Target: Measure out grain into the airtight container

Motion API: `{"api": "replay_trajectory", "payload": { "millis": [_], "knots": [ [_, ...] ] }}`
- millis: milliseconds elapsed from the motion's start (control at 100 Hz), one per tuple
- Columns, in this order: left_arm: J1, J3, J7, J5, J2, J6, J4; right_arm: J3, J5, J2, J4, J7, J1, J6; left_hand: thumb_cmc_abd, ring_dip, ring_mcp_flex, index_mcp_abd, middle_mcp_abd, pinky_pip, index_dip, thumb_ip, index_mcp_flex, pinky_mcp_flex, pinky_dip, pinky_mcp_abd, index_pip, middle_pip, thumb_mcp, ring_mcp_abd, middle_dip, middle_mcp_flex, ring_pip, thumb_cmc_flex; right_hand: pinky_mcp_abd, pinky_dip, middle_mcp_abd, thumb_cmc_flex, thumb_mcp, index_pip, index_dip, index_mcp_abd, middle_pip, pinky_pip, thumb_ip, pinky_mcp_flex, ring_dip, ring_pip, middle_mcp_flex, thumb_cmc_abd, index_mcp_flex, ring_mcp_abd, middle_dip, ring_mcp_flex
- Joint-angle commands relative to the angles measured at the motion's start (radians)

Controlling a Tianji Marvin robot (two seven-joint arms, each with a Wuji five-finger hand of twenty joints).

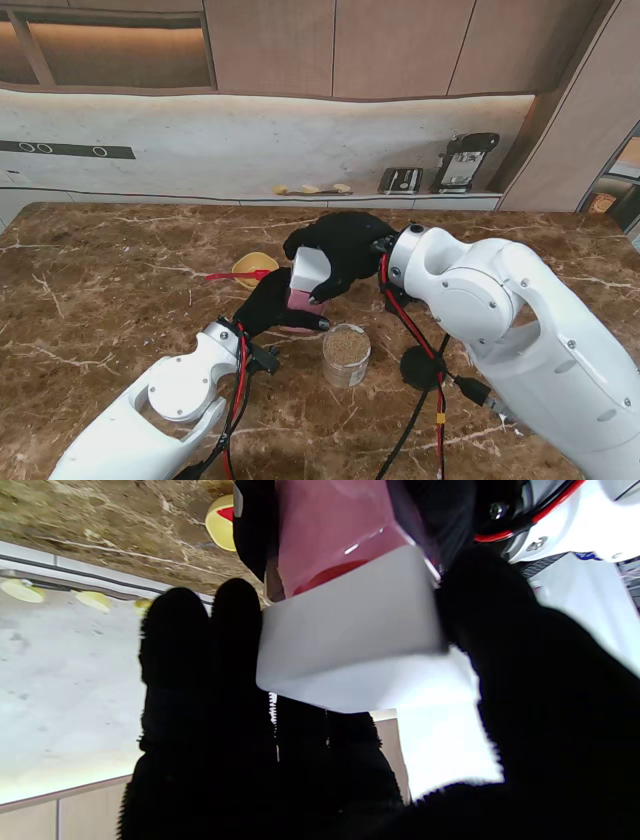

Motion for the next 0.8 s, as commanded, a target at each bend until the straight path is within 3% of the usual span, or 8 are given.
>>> {"api": "replay_trajectory", "payload": {
  "millis": [0, 40, 80, 250, 390, 500, 590, 790],
  "knots": [
    [0.002, 0.001, 0.001, 0.002, -0.001, 0.006, -0.006, 0.003, 0.026, -0.003, 0.011, 0.004, -0.004, 0.002, 0.604, 0.047, 0.093, -0.197, -0.084, 0.026, 0.026, 0.009, 0.249, -0.001, 0.024, -0.009, 0.41, 0.122, 0.206, -0.066, 0.031, 0.052, 0.188, 0.293, -0.138, -0.015, -0.063, 0.245, 0.241, 0.099, 0.042, -0.107, 0.005, -0.023, -0.02, -0.011, 0.035, 0.019, 0.038, 0.02, 0.075, -0.106, 0.054, 0.012],
    [0.003, 0.0, 0.001, 0.002, -0.001, 0.007, -0.007, 0.008, 0.046, -0.003, 0.02, -0.002, -0.004, -0.017, 0.603, 0.047, 0.094, -0.199, -0.083, 0.026, 0.026, 0.008, 0.248, 0.0, 0.024, -0.009, 0.41, 0.122, 0.205, -0.066, 0.032, 0.052, 0.189, 0.293, -0.126, -0.162, -0.071, 0.3, 0.271, 0.104, 0.04, -0.125, -0.018, 0.011, -0.031, -0.04, 0.057, -0.011, 0.035, 0.023, 0.081, -0.102, 0.07, 0.003],
    [0.003, 0.0, 0.001, 0.002, -0.001, 0.007, -0.008, 0.012, 0.057, -0.004, 0.028, -0.015, -0.006, -0.033, 0.602, 0.048, 0.094, -0.199, -0.084, 0.027, 0.026, 0.008, 0.246, 0.0, 0.024, -0.01, 0.41, 0.122, 0.204, -0.067, 0.033, 0.053, 0.189, 0.293, -0.115, -0.237, -0.076, 0.32, 0.307, 0.117, 0.044, -0.137, -0.012, 0.049, -0.037, -0.055, 0.062, -0.012, 0.052, 0.018, 0.095, -0.103, 0.085, 0.002],
    [0.003, -0.001, 0.0, 0.001, -0.001, 0.011, -0.012, 0.034, 0.104, -0.017, 0.058, -0.092, -0.022, -0.089, 0.602, 0.048, 0.094, -0.198, -0.083, 0.027, 0.026, 0.006, 0.244, 0.001, 0.025, -0.013, 0.411, 0.121, 0.205, -0.069, 0.035, 0.052, 0.189, 0.294, -0.105, -0.26, -0.103, 0.337, 0.343, 0.156, 0.058, -0.181, 0.001, 0.08, -0.04, -0.068, 0.081, 0.007, 0.104, -0.002, 0.151, -0.107, 0.104, 0.006],
    [0.005, -0.003, 0.0, 0.005, 0.0, 0.012, -0.014, 0.068, 0.109, -0.021, 0.051, -0.115, -0.04, -0.094, 0.607, 0.048, 0.094, -0.199, -0.103, 0.027, 0.024, 0.007, 0.243, 0.001, 0.026, -0.011, 0.411, 0.12, 0.206, -0.069, 0.034, 0.052, 0.188, 0.29, -0.111, -0.242, -0.105, 0.32, 0.302, 0.158, 0.054, -0.185, -0.025, 0.069, -0.037, -0.06, 0.078, 0.012, 0.115, 0.014, 0.152, -0.106, 0.113, -0.002],
    [0.006, -0.007, 0.002, 0.007, 0.0, 0.01, -0.013, 0.109, 0.101, -0.025, 0.038, -0.137, -0.064, -0.089, 0.603, 0.049, 0.094, -0.198, -0.082, 0.026, 0.024, 0.007, 0.243, 0.0, 0.027, -0.01, 0.411, 0.12, 0.206, -0.067, 0.035, 0.052, 0.187, 0.293, -0.121, -0.183, -0.099, 0.297, 0.257, 0.148, 0.043, -0.18, -0.044, 0.034, -0.029, -0.053, 0.078, 0.012, 0.112, 0.026, 0.144, -0.106, 0.121, -0.014],
    [0.01, -0.012, 0.003, 0.011, 0.001, 0.005, -0.016, 0.143, 0.078, -0.029, 0.032, -0.161, -0.088, -0.077, 0.603, 0.049, 0.094, -0.196, -0.084, 0.027, 0.023, 0.006, 0.244, 0.0, 0.028, -0.009, 0.41, 0.119, 0.206, -0.065, 0.035, 0.052, 0.187, 0.293, -0.128, 0.012, -0.097, 0.263, 0.255, 0.147, 0.038, -0.174, -0.043, -0.045, -0.032, -0.048, 0.076, 0.016, 0.108, 0.026, 0.143, -0.108, 0.118, -0.023],
    [0.031, -0.033, 0.007, 0.024, 0.006, -0.012, -0.031, 0.196, -0.03, -0.032, 0.061, -0.195, -0.132, -0.048, 0.601, 0.049, 0.095, -0.194, -0.08, 0.027, 0.021, 0.005, 0.244, 0.001, 0.029, -0.008, 0.409, 0.117, 0.205, -0.064, 0.036, 0.054, 0.188, 0.293, -0.129, 0.022, -0.092, 0.244, 0.252, 0.143, 0.035, -0.166, -0.04, -0.051, -0.027, -0.047, 0.079, 0.021, 0.112, 0.028, 0.147, -0.108, 0.118, -0.027]
  ]
}}
